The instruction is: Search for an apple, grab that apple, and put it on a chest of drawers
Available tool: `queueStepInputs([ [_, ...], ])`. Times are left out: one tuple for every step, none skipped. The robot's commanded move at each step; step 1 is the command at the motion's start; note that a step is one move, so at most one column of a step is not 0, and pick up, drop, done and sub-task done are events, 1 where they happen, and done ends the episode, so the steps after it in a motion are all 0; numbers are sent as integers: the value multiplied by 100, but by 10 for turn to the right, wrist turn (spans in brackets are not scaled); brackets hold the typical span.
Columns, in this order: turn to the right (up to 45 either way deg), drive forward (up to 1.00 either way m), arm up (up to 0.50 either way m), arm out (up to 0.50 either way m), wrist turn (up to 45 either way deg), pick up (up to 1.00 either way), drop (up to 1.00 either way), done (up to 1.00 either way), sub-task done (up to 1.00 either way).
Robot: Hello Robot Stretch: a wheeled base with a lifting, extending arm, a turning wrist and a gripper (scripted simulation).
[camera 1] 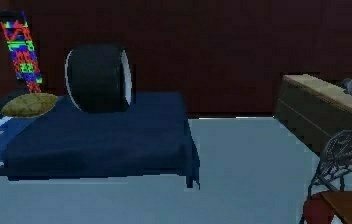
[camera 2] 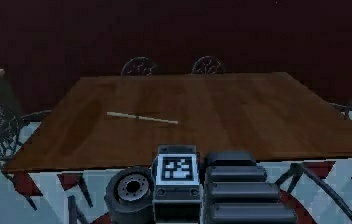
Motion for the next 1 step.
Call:
queueStepInputs([
  [0,25,0,0,0,0,0,0,0],
])
